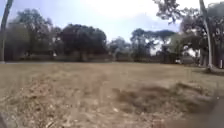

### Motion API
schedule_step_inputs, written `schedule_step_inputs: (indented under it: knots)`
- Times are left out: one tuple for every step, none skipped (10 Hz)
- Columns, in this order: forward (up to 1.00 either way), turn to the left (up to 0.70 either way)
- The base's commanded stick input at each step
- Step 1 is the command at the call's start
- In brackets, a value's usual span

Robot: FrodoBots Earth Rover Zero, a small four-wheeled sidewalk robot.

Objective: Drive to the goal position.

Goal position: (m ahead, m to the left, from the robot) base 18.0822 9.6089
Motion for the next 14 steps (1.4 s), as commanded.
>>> schedule_step_inputs:
  knots:
    - [0.7, 0.0]
    - [0.7, 0.0]
    - [0.7, 0.0]
    - [0.7, 0.33]
    - [0.7, 0.35]
    - [0.7, 0.35]
    - [0.7, 0.35]
    - [0.7, 0.35]
    - [0.7, 0.35]
    - [0.7, 0.35]
    - [0.7, 0.05]
    - [0.7, 0.0]
    - [0.7, 0.0]
    - [0.7, 0.0]
